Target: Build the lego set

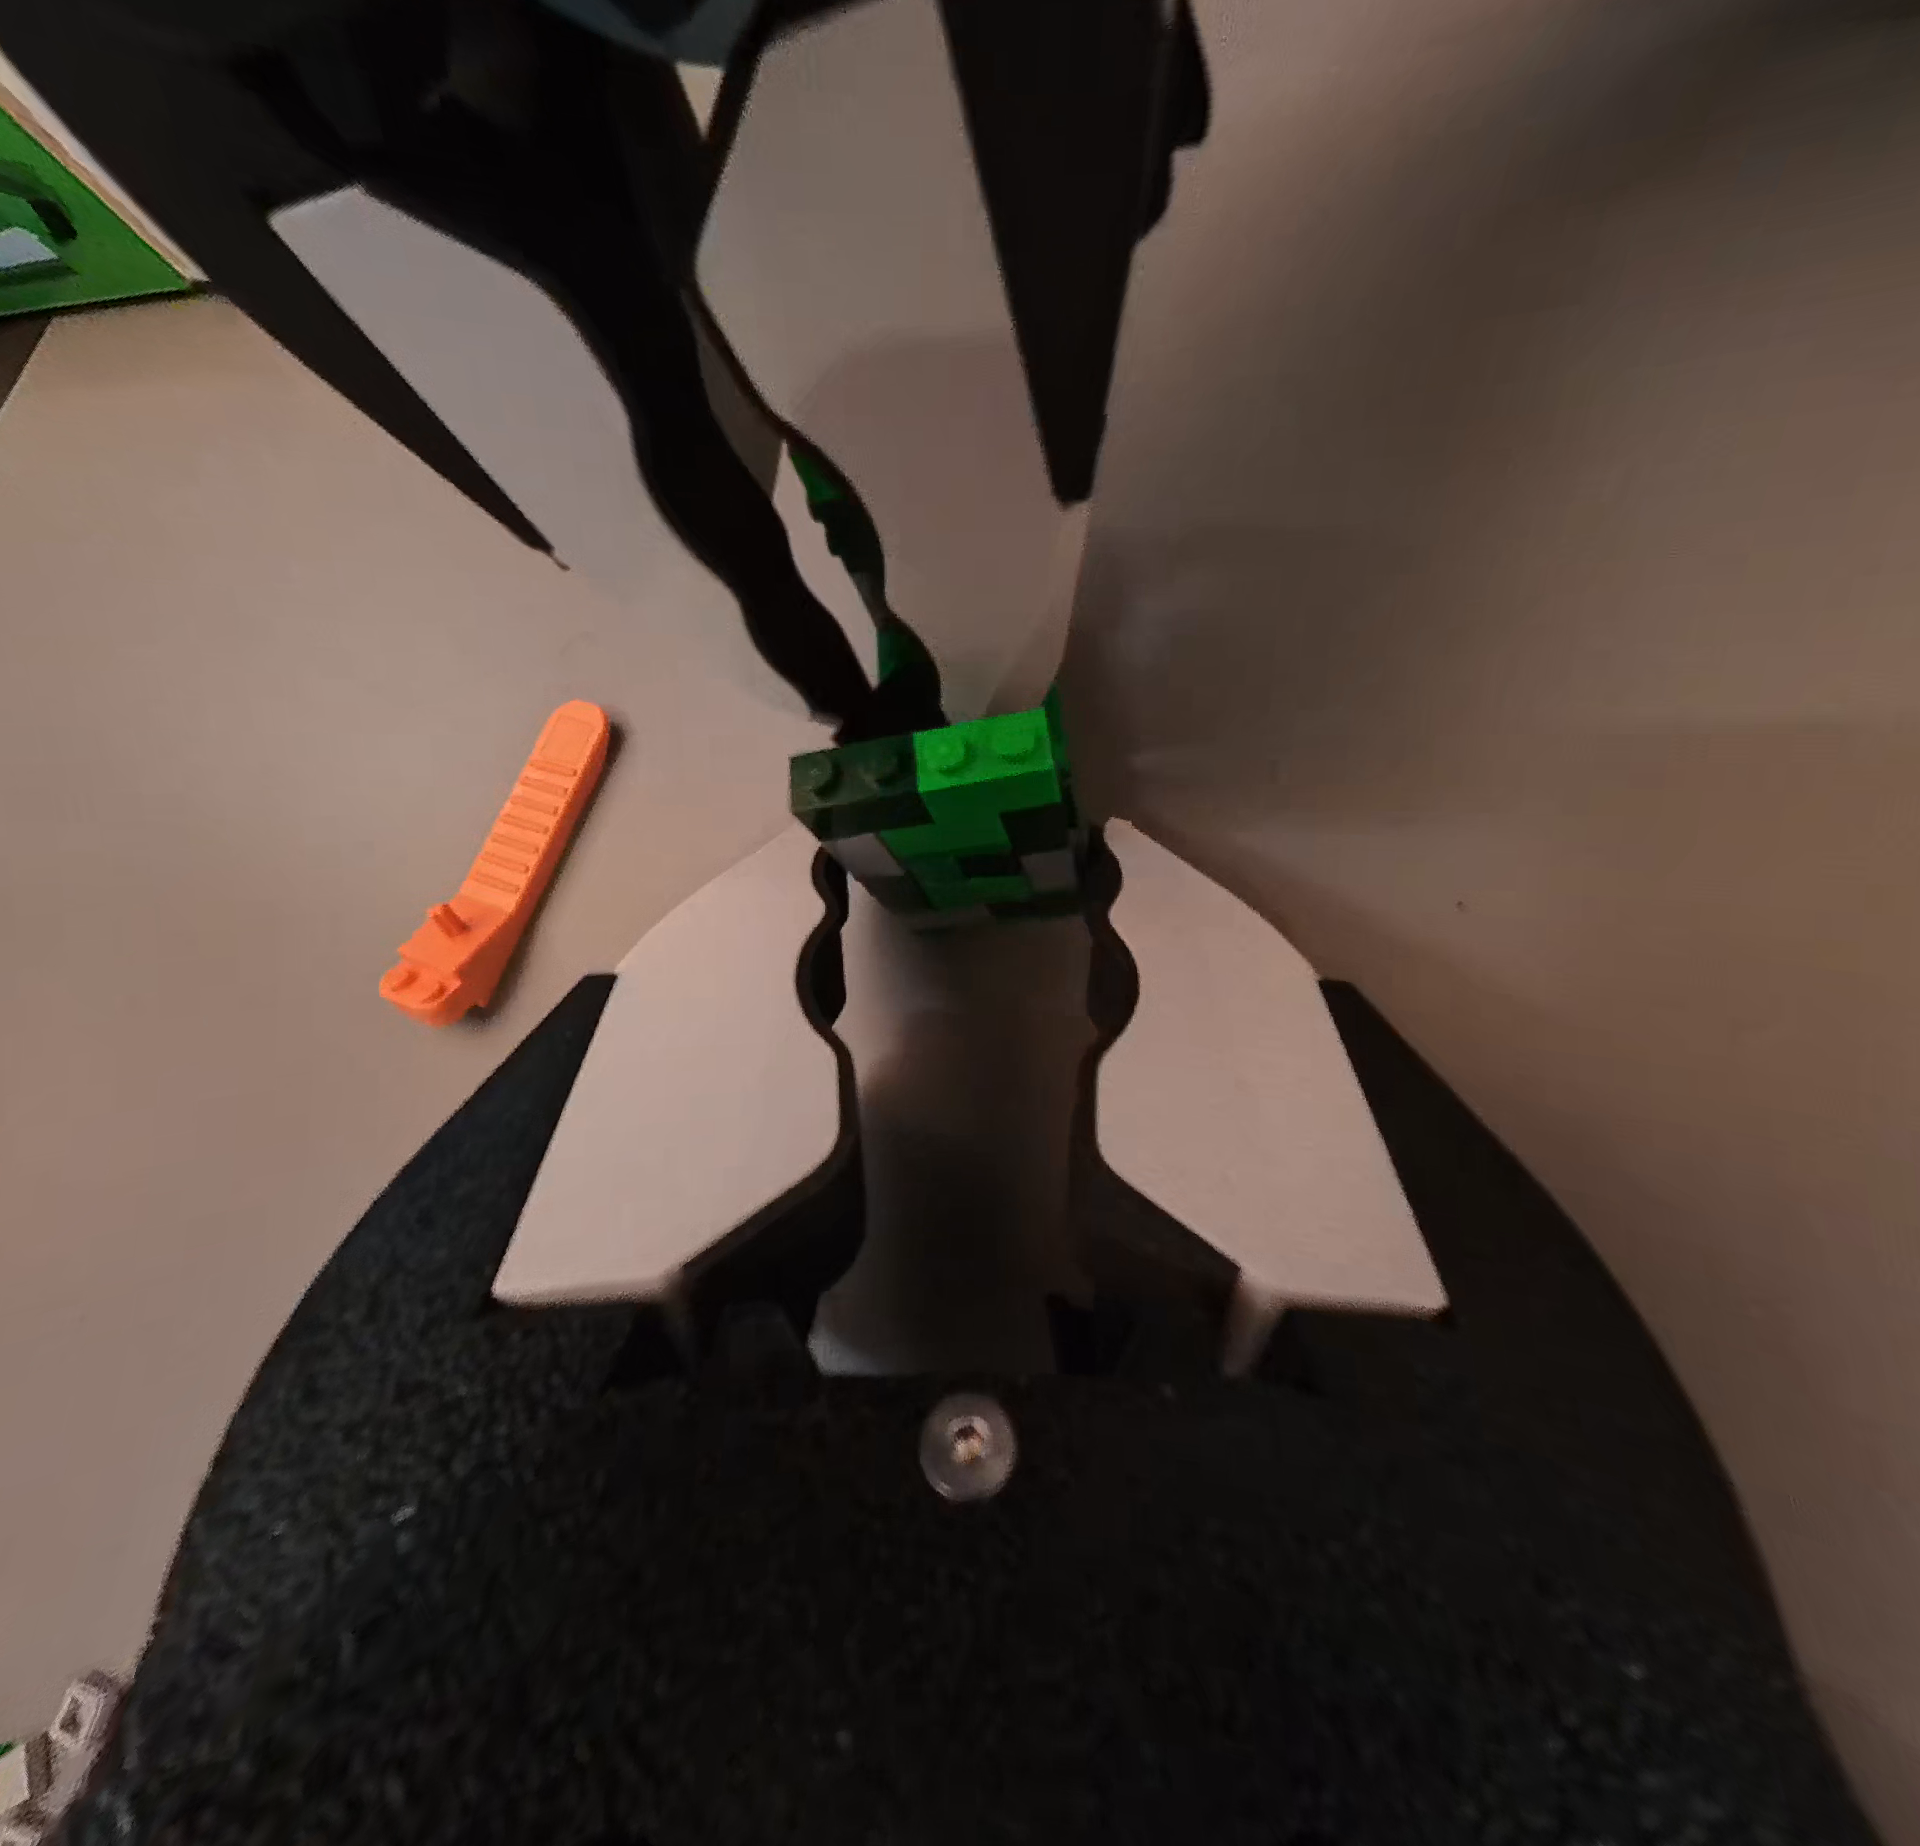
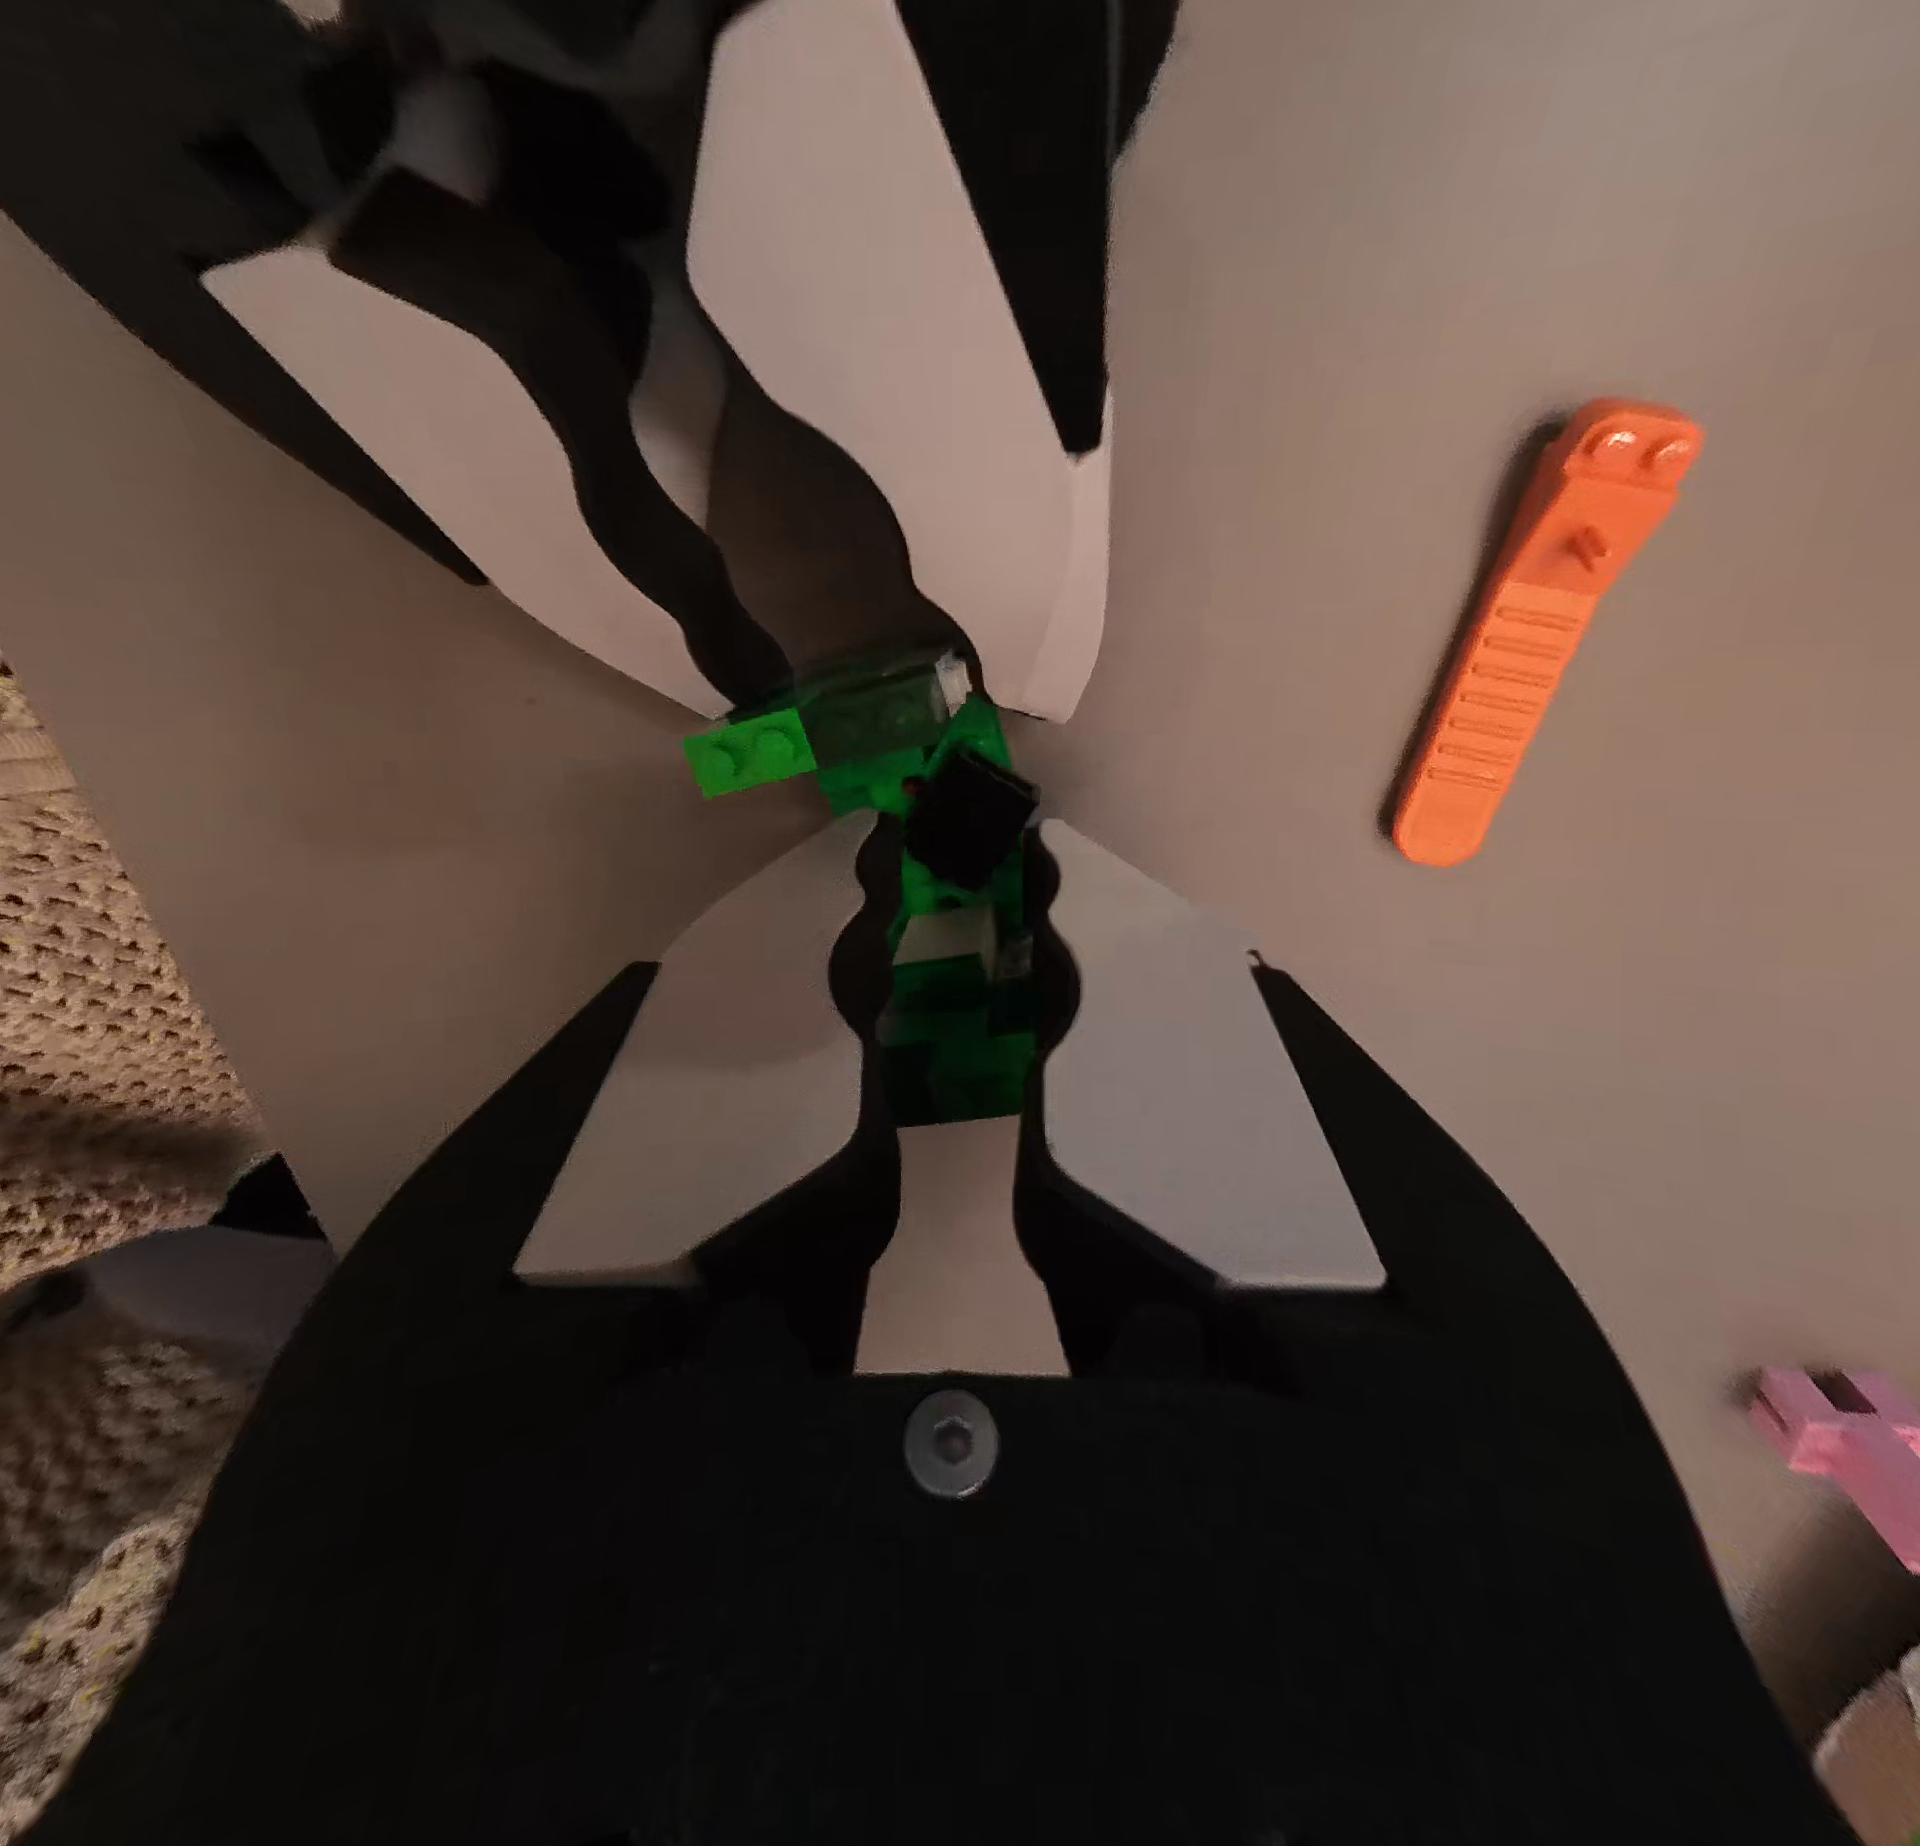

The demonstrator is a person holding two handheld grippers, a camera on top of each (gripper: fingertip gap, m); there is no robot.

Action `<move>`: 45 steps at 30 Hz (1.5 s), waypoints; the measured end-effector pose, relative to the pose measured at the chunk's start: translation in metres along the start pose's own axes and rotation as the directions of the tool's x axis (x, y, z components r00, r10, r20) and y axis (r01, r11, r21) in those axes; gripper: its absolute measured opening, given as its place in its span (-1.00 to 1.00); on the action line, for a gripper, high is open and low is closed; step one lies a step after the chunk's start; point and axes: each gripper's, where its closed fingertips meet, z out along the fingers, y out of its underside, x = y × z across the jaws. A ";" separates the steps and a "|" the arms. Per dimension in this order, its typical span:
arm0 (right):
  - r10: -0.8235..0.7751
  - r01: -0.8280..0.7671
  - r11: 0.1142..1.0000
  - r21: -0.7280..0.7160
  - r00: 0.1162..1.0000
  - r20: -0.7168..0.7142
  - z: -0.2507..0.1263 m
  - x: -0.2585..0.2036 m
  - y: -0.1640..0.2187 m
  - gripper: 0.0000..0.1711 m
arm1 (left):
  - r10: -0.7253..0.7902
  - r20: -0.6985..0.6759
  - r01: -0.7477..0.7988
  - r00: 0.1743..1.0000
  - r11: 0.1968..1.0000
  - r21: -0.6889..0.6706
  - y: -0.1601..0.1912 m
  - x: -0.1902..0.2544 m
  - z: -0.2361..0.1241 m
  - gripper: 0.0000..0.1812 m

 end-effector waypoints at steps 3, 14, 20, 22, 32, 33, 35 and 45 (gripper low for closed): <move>-0.017 0.018 0.997 0.070 1.000 -0.013 -0.006 0.004 -0.003 -0.79 | -0.019 -0.009 0.019 1.000 1.000 0.001 0.003 0.000 -0.005 -0.40; -0.034 0.151 0.921 0.360 0.950 -0.311 -0.062 0.022 -0.004 -0.79 | -0.167 0.057 0.152 0.984 0.966 0.210 -0.028 -0.026 -0.051 -0.38; 0.128 0.129 0.807 0.577 0.915 -0.384 -0.082 0.025 0.024 -0.79 | -0.171 0.150 0.166 0.974 0.985 0.045 -0.039 -0.016 -0.037 -0.24; 0.175 0.085 0.766 0.637 0.926 -0.334 -0.078 0.026 0.036 -0.79 | -0.178 0.162 0.186 0.971 0.982 -0.031 -0.034 -0.012 -0.031 -0.25; 0.195 -0.012 0.621 0.783 0.971 -0.140 -0.071 0.028 0.065 -0.79 | -0.154 0.252 0.183 0.955 0.978 -0.098 -0.030 -0.005 -0.011 -0.57; 0.194 -0.011 0.617 0.787 0.971 -0.138 -0.071 0.029 0.068 -0.79 | -0.147 0.276 0.176 0.950 0.981 -0.082 -0.033 -0.008 -0.009 -0.57; 0.201 -0.006 0.609 0.793 0.969 -0.147 -0.072 0.032 0.076 -0.79 | -0.137 0.311 0.161 0.940 0.985 -0.053 -0.041 -0.014 -0.002 -0.57; 0.196 -0.076 0.595 0.800 0.979 -0.052 -0.073 0.022 0.120 -0.79 | -0.074 0.389 0.032 0.918 0.993 0.115 -0.103 -0.055 0.063 -0.58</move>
